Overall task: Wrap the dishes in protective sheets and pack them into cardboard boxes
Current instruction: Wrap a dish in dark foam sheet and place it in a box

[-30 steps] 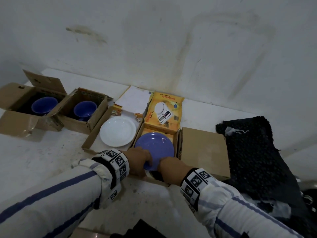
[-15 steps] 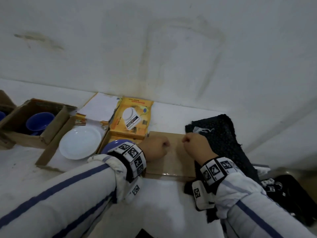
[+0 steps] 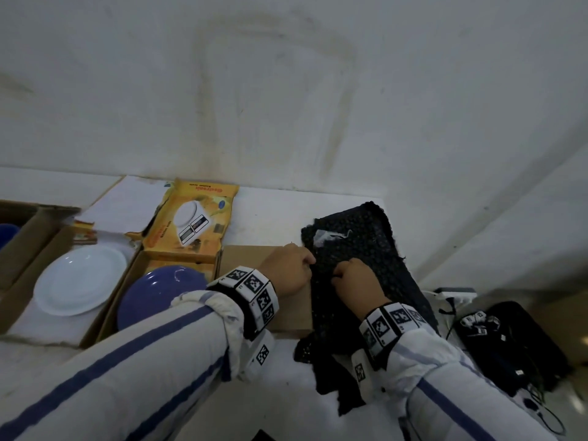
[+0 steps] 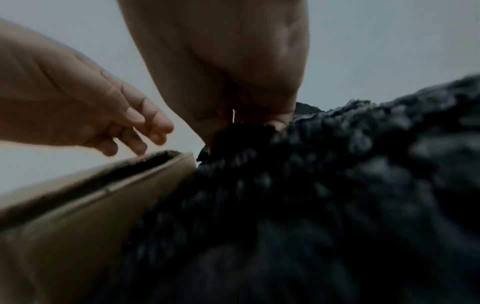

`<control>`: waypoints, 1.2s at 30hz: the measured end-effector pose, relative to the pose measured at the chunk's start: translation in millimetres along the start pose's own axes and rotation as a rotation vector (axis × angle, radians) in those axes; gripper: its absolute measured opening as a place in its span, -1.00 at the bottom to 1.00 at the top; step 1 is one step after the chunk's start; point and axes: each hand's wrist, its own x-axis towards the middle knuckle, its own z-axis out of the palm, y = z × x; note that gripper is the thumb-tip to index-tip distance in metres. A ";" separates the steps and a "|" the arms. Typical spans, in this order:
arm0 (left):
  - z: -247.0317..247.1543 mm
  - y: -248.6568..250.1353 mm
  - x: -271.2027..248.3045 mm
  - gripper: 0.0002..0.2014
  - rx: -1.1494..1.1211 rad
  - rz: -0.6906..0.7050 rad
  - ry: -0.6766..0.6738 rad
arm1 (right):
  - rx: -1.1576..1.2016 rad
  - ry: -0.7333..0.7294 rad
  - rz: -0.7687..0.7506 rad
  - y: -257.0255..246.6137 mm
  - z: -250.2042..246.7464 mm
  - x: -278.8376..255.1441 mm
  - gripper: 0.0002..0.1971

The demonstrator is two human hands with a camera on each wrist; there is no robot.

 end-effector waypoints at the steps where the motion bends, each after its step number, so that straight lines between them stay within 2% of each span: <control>1: -0.1 2.2 0.2 -0.69 -0.042 -0.018 -0.011 | 0.040 0.008 0.004 0.3 -6.4 0.7 -0.73; 4: 0.0 8.8 -2.2 -0.49 -0.274 -0.059 -0.055 | 0.147 0.082 0.002 -3.9 -29.5 -0.2 -0.77; 6: -3.0 14.8 -8.5 -0.33 -0.482 -0.024 -0.085 | 0.230 0.139 -0.020 -13.8 -43.7 -3.1 -0.87; 7: -5.6 16.9 -12.0 -0.31 -0.596 0.001 -0.100 | 0.284 0.150 -0.036 -21.1 -49.7 -4.9 -0.90; 9: -13.3 15.7 -18.4 -0.41 -0.751 0.045 -0.095 | 0.434 0.126 -0.088 -38.6 -55.9 -8.4 -0.87; 12: -30.7 5.1 -32.2 -0.81 -0.680 0.035 0.027 | 0.719 0.064 -0.186 -67.5 -58.3 -16.5 -0.94; 13: -36.1 -2.5 -37.3 -0.86 -0.641 -0.002 0.091 | 0.764 0.048 -0.215 -76.1 -57.0 -18.3 -0.94; 15: -47.2 -23.1 -48.6 -0.87 -0.700 -0.103 0.197 | 0.739 0.023 -0.261 -93.8 -51.9 -18.5 -0.81; 17: -59.7 -46.2 -63.6 -0.88 -0.857 -0.167 0.232 | 0.687 -0.027 -0.278 -113.2 -43.7 -16.4 -0.71; 20: -78.6 -81.3 -92.1 -0.85 -0.974 -0.174 0.200 | 0.617 -0.145 -0.297 -146.6 -28.3 -19.4 -0.77; 23: -89.7 -112.7 -124.4 -0.71 -1.045 -0.198 0.250 | 0.544 -0.157 -0.409 -186.0 -11.6 -30.4 -0.83; 24: -91.7 -121.5 -135.7 -0.67 -0.999 -0.229 0.277 | 0.512 -0.147 -0.441 -199.3 -4.6 -34.3 -0.85; 26: -93.6 -139.7 -155.5 -0.63 -0.770 -0.289 0.321 | 0.449 -0.140 -0.504 -223.2 13.2 -40.0 -0.84; 28: -95.6 -154.5 -173.2 -0.68 -0.552 -0.325 0.318 | 0.380 -0.155 -0.566 -242.3 35.0 -44.3 -0.82; 33: -93.5 -182.7 -200.1 -0.89 -0.318 -0.354 0.112 | 0.263 -0.260 -0.615 -267.1 81.1 -60.0 -0.73; 36: -89.0 -194.9 -206.3 -0.87 -0.026 -0.315 -0.039 | 0.140 -0.386 -0.680 -269.7 92.9 -67.7 -0.69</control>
